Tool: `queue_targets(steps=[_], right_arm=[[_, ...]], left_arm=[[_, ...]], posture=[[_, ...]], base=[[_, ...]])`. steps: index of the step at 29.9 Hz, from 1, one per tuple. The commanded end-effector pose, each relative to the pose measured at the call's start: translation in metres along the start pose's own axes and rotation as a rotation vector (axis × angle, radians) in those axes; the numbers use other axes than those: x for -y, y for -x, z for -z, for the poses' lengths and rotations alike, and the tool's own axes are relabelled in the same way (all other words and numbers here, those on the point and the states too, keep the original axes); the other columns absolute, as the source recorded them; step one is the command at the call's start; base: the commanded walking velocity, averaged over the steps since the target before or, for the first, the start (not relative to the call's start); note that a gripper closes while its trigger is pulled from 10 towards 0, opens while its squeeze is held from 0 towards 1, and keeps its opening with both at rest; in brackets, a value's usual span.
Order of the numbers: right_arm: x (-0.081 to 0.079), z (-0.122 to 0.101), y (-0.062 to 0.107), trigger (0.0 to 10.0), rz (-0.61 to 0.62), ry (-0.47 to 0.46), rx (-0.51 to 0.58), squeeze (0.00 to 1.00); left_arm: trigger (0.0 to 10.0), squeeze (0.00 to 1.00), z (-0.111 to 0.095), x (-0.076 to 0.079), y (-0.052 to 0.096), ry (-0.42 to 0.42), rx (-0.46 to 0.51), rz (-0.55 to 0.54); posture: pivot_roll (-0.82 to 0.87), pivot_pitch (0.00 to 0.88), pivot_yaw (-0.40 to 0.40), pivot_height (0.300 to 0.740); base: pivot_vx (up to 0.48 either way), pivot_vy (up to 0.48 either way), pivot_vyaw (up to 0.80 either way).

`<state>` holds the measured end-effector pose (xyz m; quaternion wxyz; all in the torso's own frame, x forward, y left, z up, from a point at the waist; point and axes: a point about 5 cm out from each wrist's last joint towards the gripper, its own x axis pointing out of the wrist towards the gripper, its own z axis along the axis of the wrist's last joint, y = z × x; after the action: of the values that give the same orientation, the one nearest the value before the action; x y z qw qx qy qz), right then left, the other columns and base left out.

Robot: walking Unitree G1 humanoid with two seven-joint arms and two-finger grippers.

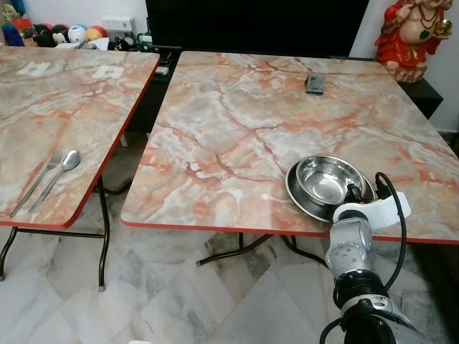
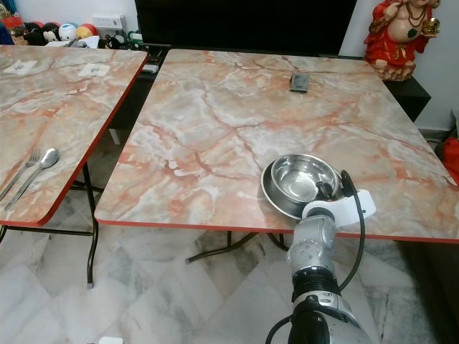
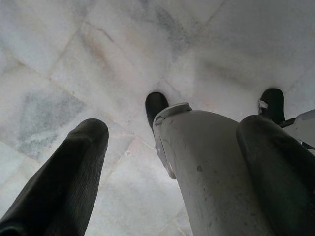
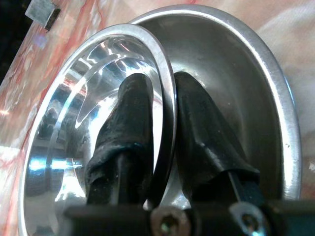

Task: Setting the table

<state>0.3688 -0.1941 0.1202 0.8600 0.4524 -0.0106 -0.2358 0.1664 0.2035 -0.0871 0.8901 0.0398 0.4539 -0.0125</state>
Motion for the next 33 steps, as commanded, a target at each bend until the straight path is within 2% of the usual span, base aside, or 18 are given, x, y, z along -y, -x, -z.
queue_targets(steps=[1, 3, 4, 5, 8, 9, 10, 12, 14, 19, 23, 26, 27, 28, 33], right_arm=[[-0.0009, -0.0046, -0.0018, 10.0, 0.0, -0.011, 0.017, 0.2], [-0.0009, -0.0047, -0.0017, 10.0, 0.001, -0.01, 0.018, 0.2], [-0.0008, -0.0048, -0.0016, 10.0, 0.003, -0.011, 0.02, 0.05], [-0.0006, -0.0049, -0.0014, 10.0, 0.005, -0.013, 0.023, 0.06], [0.0001, -0.0058, -0.0006, 10.0, 0.009, -0.024, 0.035, 0.09], [0.0003, -0.0059, -0.0006, 10.0, 0.01, -0.023, 0.036, 0.18], [0.0008, -0.0062, -0.0005, 10.0, 0.012, -0.022, 0.037, 0.22], [0.0014, -0.0064, -0.0003, 10.0, 0.014, -0.024, 0.039, 0.23], [0.0017, -0.0064, -0.0001, 10.0, 0.015, -0.023, 0.039, 0.32], [0.003, -0.0052, 0.0007, 10.0, 0.023, -0.021, 0.038, 0.26], [0.0034, -0.0052, 0.001, 10.0, 0.025, -0.023, 0.04, 0.28], [0.0031, -0.0051, 0.0015, 10.0, 0.022, -0.023, 0.041, 0.35], [0.0028, -0.0049, 0.0018, 10.0, 0.019, -0.023, 0.041, 0.53], [0.003, -0.0047, 0.0019, 10.0, 0.018, -0.023, 0.041, 1.0], [0.0045, -0.0046, 0.0023, 10.0, 0.026, -0.019, 0.042, 1.0]], left_arm=[[10.0, 0.0, 0.0133, -0.0022, 0.003, -0.016, -0.056, 0.003], [10.0, 0.0, 0.0132, -0.0022, 0.003, -0.017, -0.056, 0.002], [10.0, 0.0, 0.013, -0.0018, 0.0028, -0.017, -0.056, 0.003], [10.0, 0.0, 0.0128, -0.0014, 0.0027, -0.017, -0.056, 0.003], [10.0, 0.0, 0.0126, -0.0004, 0.0025, -0.017, -0.056, 0.005], [10.0, 0.0, 0.0126, -0.0001, 0.0025, -0.018, -0.056, 0.006], [10.0, 0.0, 0.0126, 0.0004, 0.0024, -0.018, -0.057, 0.007], [10.0, 0.0, 0.0126, 0.001, 0.0023, -0.019, -0.057, 0.008], [10.0, 0.0, 0.0125, 0.0013, 0.0022, -0.019, -0.057, 0.008], [10.0, 0.0, 0.0122, 0.0014, 0.0021, -0.018, -0.056, 0.008], [10.0, 0.0, 0.0122, 0.0013, 0.0022, -0.018, -0.056, 0.009], [10.0, 0.0, 0.0124, 0.0012, 0.0022, -0.018, -0.057, 0.009], [10.0, 0.0, 0.0125, 0.0012, 0.0022, -0.019, -0.058, 0.009], [10.0, 0.0, 0.0125, 0.0013, 0.0022, -0.02, -0.059, 0.009], [10.0, 0.0, 0.0129, 0.0016, 0.0023, -0.021, -0.06, 0.009]], posture=[[0.04, 0.138, -0.026, 0.74], [0.04, 0.138, -0.026, 0.74], [0.04, 0.138, -0.027, 0.74], [0.04, 0.137, -0.028, 0.74], [0.04, 0.137, -0.028, 0.74], [0.04, 0.137, -0.028, 0.74], [0.04, 0.136, -0.028, 0.74], [0.04, 0.136, -0.029, 0.74], [0.04, 0.136, -0.03, 0.74], [0.04, 0.135, -0.031, 0.74], [0.03, 0.135, -0.031, 0.74], [0.03, 0.135, -0.031, 0.74], [0.03, 0.136, -0.031, 0.74], [0.03, 0.136, -0.031, 0.74], [0.03, 0.137, -0.031, 0.74]], base=[[0.0, 0.0, 0.0], [0.0, 0.0, 0.0], [0.0, 0.0, 0.0], [0.0, 0.0, 0.0], [0.0, 0.0, 0.0], [0.0, 0.0, 0.0], [0.0, 0.0, 0.0], [0.0, 0.0, 0.0], [0.0, 0.0, 0.0], [0.0, 0.0, 0.0], [0.0, 0.0, 0.0], [0.0, 0.0, 0.0], [0.0, 0.0, 0.0], [0.0, 0.0, 0.0], [0.0, 0.0, 0.0]])
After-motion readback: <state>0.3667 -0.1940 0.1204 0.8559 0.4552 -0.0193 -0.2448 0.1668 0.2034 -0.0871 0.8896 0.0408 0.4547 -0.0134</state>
